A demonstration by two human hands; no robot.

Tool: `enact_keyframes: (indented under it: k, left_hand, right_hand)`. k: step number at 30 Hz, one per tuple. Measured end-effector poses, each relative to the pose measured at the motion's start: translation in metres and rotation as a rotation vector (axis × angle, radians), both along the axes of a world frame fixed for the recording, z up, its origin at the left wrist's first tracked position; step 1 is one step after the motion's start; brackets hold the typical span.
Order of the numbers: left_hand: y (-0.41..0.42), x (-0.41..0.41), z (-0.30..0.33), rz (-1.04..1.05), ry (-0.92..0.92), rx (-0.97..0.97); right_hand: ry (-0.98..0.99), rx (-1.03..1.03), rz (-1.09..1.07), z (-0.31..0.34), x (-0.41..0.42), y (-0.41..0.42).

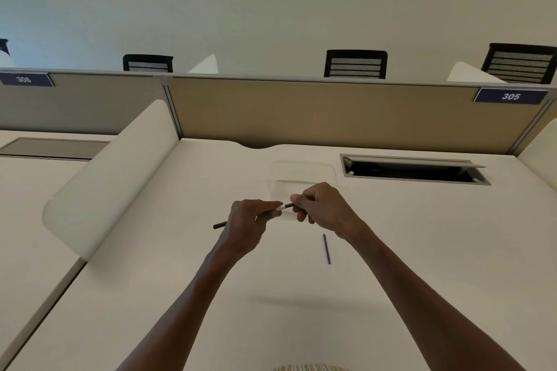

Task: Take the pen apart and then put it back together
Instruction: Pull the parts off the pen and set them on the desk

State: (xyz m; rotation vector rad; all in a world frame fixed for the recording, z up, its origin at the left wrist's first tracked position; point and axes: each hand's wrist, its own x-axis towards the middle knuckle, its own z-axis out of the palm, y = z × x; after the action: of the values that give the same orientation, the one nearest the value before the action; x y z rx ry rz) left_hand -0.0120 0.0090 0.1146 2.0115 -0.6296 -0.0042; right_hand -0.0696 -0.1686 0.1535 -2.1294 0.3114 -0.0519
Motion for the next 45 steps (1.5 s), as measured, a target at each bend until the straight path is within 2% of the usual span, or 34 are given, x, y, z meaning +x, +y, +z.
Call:
enact_keyframes:
  k: [6, 13, 22, 25, 30, 41, 45]
  left_hand:
    - [0.0, -0.002, -0.001, 0.006, 0.024, -0.001]
    - [0.0, -0.002, 0.001, 0.001, 0.04, -0.008]
    - [0.001, -0.001, -0.004, -0.005, 0.041, -0.01]
    - [0.001, 0.0, -0.005, -0.003, 0.043, -0.003]
    - [0.001, 0.001, -0.004, 0.001, 0.087, 0.011]
    - [0.003, 0.0, -0.007, -0.018, 0.094, 0.024]
    - [0.005, 0.002, -0.008, -0.025, 0.111, 0.004]
  right_hand:
    - [-0.053, 0.028, 0.022, 0.0, -0.002, -0.002]
    - [0.079, -0.06, -0.034, 0.003, 0.004, 0.003]
    - [-0.041, -0.011, 0.056, -0.002, -0.002, -0.002]
    - [0.002, 0.057, 0.02, 0.001, -0.002, -0.001]
    - [0.108, -0.02, -0.019, 0.001, 0.004, 0.001]
    - [-0.057, -0.099, 0.044, -0.002, -0.002, -0.008]
    - [-0.105, -0.027, -0.02, -0.003, -0.004, -0.013]
